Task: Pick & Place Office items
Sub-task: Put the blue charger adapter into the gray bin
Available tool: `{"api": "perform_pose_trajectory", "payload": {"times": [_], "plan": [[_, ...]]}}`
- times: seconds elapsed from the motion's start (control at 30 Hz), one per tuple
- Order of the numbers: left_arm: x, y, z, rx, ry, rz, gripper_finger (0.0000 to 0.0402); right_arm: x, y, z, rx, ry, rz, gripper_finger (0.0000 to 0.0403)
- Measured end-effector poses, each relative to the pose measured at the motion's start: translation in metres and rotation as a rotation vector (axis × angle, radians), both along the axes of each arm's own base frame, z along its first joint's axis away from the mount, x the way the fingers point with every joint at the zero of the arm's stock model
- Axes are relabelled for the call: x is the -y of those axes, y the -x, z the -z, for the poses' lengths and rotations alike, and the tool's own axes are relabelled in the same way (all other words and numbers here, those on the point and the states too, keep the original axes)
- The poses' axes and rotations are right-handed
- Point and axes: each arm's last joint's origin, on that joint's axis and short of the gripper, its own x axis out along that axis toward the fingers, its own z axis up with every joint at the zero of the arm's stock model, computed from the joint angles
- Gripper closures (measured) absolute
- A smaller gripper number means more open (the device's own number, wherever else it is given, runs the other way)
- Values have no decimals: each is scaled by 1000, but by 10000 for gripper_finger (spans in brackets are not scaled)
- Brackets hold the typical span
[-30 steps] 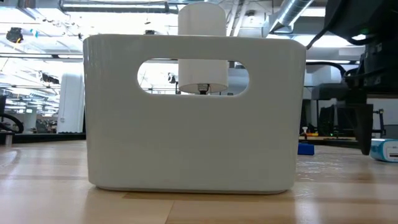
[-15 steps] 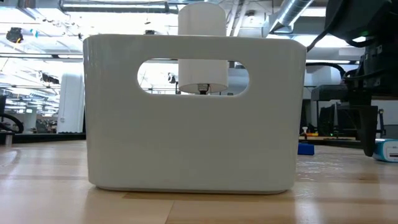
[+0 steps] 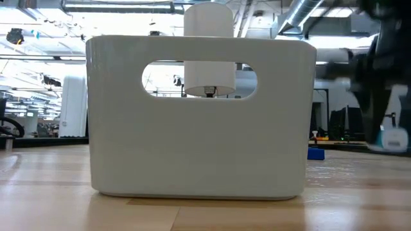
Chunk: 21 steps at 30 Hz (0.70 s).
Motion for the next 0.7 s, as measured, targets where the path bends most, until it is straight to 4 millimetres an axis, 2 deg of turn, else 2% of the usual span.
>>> {"api": "perform_pose_trajectory", "payload": {"times": [0.33, 0.47, 0.7], "plan": [[0, 0, 0, 0, -2, 0, 270, -47, -17, -76, 270, 70, -142, 285], [-1, -1, 0, 2, -5, -12, 270, -59, -27, -106, 383, 98, -212, 285], [-3, -2, 0, 2, -6, -20, 270, -78, -59, -134, 495, 111, -353, 285]]}}
